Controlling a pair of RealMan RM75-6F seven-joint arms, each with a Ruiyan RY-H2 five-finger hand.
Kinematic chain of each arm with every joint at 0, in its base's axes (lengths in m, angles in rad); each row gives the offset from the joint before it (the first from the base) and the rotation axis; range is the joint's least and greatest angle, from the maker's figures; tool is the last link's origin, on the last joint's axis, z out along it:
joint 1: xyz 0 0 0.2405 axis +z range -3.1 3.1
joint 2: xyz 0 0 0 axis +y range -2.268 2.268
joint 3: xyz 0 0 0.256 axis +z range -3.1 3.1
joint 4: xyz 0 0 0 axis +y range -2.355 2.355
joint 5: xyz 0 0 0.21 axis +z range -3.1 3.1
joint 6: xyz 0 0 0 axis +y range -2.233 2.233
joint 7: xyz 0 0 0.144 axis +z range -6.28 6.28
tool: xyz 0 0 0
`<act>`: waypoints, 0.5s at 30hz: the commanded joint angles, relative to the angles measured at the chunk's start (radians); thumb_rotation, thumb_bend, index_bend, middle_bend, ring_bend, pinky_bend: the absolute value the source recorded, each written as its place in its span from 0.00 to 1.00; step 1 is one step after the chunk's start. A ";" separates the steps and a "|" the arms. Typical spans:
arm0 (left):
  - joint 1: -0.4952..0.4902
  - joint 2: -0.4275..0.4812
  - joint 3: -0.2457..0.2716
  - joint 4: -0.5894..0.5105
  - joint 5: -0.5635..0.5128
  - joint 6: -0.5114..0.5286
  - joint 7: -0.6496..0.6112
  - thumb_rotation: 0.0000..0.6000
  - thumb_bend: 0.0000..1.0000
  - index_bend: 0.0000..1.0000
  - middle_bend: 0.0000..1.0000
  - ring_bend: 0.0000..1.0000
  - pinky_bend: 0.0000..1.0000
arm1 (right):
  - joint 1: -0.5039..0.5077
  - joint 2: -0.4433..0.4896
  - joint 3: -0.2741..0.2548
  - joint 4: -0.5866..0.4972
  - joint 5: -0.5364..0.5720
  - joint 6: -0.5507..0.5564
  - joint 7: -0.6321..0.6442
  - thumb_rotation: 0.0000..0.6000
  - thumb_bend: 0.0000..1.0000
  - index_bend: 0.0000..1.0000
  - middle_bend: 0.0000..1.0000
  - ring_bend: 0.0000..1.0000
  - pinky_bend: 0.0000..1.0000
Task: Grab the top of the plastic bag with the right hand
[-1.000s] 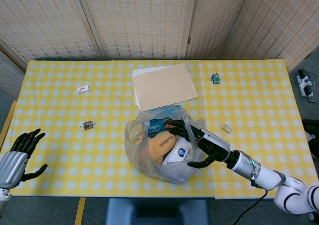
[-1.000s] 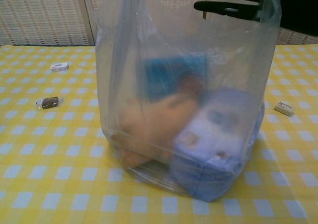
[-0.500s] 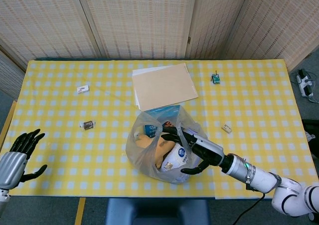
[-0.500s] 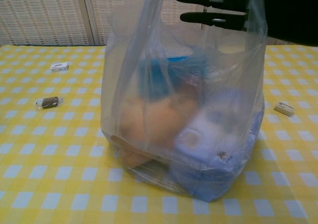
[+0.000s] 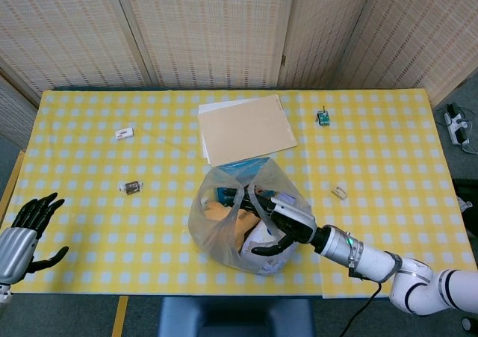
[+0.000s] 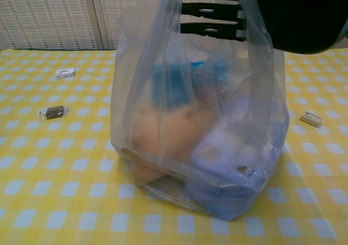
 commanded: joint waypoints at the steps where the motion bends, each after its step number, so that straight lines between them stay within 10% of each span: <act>1: 0.001 0.002 -0.001 0.001 0.000 0.003 -0.004 1.00 0.32 0.01 0.05 0.05 0.01 | 0.007 -0.006 0.003 -0.004 -0.002 -0.006 -0.002 1.00 0.29 0.00 0.00 0.05 0.00; 15: 0.004 0.004 0.003 0.002 0.010 0.010 -0.011 1.00 0.32 0.01 0.05 0.05 0.01 | 0.044 -0.036 0.039 -0.015 0.016 -0.028 -0.048 1.00 0.29 0.00 0.00 0.06 0.00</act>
